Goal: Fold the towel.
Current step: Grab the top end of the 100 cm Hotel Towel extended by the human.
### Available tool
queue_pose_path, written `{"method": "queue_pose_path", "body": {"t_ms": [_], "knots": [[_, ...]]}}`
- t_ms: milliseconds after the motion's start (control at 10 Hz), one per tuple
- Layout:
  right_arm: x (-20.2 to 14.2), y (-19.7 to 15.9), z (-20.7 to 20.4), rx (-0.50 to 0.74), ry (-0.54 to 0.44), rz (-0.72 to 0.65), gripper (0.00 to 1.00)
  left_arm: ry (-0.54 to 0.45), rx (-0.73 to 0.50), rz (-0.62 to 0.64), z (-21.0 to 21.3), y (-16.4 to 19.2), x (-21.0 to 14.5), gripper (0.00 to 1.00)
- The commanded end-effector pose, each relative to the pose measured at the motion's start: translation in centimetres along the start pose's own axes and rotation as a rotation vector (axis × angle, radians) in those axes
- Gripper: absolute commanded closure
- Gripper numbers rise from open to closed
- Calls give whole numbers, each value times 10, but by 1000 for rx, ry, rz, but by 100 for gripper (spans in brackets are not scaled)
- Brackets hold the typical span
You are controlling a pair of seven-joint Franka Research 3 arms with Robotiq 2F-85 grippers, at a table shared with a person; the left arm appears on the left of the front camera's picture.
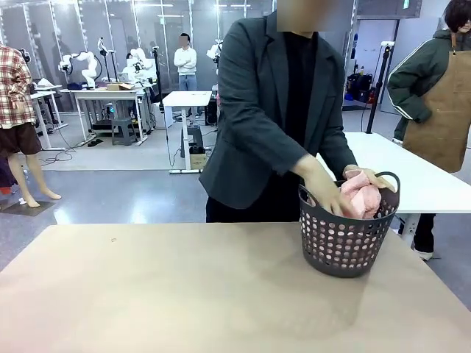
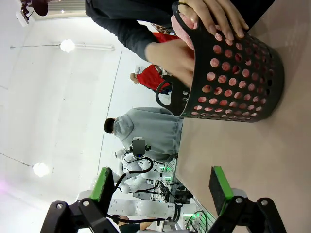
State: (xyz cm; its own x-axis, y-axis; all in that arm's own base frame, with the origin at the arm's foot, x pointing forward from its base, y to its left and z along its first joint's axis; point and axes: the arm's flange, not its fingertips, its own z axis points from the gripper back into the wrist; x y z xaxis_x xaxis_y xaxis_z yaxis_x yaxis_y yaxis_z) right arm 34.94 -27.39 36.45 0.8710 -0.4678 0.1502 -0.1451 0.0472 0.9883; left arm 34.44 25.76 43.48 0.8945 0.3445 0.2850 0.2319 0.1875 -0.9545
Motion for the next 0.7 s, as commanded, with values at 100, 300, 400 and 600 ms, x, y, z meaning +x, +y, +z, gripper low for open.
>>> {"method": "queue_pose_path", "body": {"t_ms": [100, 300, 400, 600], "knots": [[-1, 1, 1, -12, 13, -3, 0, 7, 9, -6, 1, -2, -1, 0], [-1, 1, 1, -12, 13, -3, 0, 7, 9, -6, 1, -2, -1, 0], [-1, 1, 1, -12, 13, -3, 0, 7, 9, -6, 1, -2, -1, 0], [-1, 1, 1, -12, 13, -3, 0, 7, 9, -6, 1, -2, -1, 0]]}}
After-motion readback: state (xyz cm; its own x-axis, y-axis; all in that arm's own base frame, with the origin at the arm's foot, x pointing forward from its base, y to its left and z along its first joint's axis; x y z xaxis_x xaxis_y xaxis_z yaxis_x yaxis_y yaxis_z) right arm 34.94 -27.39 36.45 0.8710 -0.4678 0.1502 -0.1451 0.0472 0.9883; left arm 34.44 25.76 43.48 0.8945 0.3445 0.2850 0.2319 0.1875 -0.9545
